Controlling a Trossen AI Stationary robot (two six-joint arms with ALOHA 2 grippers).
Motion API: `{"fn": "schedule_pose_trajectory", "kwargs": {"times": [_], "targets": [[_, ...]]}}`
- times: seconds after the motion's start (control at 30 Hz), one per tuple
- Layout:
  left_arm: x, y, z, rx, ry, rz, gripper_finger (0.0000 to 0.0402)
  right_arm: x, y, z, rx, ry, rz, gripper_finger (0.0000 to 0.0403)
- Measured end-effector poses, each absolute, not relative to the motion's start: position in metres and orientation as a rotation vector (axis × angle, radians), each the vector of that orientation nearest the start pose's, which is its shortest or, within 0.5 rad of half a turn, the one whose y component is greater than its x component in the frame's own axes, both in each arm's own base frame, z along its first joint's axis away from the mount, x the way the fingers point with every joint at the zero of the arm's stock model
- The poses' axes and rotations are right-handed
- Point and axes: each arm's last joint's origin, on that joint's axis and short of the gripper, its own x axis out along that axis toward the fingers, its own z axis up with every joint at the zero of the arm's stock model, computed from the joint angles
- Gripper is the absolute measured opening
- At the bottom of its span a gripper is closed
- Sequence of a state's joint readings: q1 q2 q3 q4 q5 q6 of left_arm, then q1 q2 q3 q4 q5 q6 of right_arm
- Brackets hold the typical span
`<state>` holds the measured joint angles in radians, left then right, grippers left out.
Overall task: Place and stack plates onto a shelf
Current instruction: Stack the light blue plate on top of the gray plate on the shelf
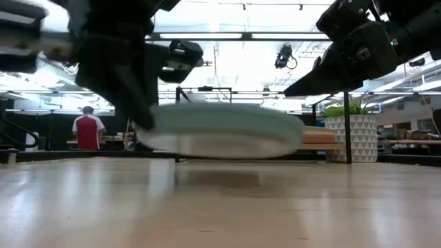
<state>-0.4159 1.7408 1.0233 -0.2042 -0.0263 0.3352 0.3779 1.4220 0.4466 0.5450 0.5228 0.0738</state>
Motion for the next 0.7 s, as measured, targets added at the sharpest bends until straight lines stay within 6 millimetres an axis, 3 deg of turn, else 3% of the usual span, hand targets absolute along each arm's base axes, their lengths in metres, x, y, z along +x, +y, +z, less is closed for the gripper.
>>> {"fn": "schedule_pose_trajectory", "kwargs": {"times": [0.17, 0.37, 0.7], "targets": [[0.320, -0.114, 0.189, 0.413, 0.839, -0.414, 0.0018, 0.243, 0.081, 0.161, -0.244, 0.368, -0.129, 0.0086], [0.325, -0.089, 0.197, 0.338, 0.839, -0.323, 0.0019, 0.253, 0.085, 0.173, -0.340, 0.436, -0.118, 0.0096], [0.329, -0.074, 0.199, 0.224, 0.837, -0.236, 0.0019, 0.259, 0.091, 0.183, -0.536, 0.511, -0.060, 0.0165]]}}
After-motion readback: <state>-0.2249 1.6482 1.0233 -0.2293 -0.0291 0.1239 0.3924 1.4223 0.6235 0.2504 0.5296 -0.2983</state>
